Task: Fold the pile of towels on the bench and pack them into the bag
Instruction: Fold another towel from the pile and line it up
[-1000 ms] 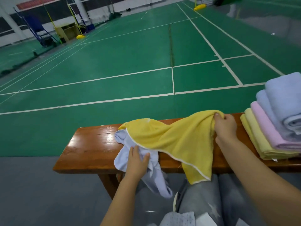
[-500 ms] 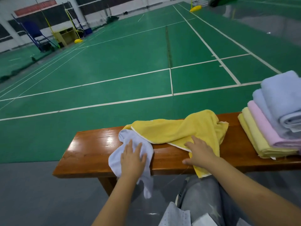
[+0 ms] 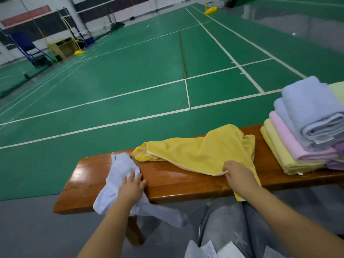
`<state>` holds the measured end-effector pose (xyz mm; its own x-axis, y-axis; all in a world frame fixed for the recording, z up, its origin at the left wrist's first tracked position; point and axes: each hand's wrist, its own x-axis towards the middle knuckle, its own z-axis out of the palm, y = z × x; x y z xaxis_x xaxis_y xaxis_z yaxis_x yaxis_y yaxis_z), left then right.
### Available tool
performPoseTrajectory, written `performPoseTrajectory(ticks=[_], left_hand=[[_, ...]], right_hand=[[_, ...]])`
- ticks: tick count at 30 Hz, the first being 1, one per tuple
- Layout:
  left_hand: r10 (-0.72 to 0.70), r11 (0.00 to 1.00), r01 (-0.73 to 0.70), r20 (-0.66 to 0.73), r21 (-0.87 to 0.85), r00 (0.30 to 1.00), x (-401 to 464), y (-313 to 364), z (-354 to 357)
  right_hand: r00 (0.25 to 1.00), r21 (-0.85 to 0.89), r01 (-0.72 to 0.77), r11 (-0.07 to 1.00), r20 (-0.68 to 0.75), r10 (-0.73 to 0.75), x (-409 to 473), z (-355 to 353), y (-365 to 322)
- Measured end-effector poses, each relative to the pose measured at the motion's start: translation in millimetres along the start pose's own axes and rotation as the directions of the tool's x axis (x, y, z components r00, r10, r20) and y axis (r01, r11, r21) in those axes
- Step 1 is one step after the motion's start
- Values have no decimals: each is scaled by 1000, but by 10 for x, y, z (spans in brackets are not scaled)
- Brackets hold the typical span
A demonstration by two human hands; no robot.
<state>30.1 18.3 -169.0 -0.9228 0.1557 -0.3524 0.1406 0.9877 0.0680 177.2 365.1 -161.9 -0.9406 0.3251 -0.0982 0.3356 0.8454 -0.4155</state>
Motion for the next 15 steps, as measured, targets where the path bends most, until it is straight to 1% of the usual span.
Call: performPoseTrajectory(ticks=[1,4,6,9,11,13,15], left_hand=[[22,998,-22,2,58,1000,41,-45,-18],[53,996,-53,3,77,999,82,-55,-73],[29,999,-28,-34,37,999,146,-123,-141],[-19,999,21,-65,39,998,271,-204,-224],[-57,998,59,-107,9,993,233,-29,-303],[-15,1000,13,-184,-11,983,143,255,-384],[92,995,-96,-279,1,956,127,517,-415]], right_hand=[[999,26,-28,999,-27,29,-14,-6,21],[993,120,-91,989,-64,99,-52,-48,124],[987,210,-131,969,-65,148,-63,-106,178],[975,328,-183,927,-63,215,-61,-177,197],[968,437,-196,878,-59,245,-51,-208,171],[967,548,-188,815,-41,250,-42,-244,121],[970,617,-184,765,-13,244,-38,-294,72]])
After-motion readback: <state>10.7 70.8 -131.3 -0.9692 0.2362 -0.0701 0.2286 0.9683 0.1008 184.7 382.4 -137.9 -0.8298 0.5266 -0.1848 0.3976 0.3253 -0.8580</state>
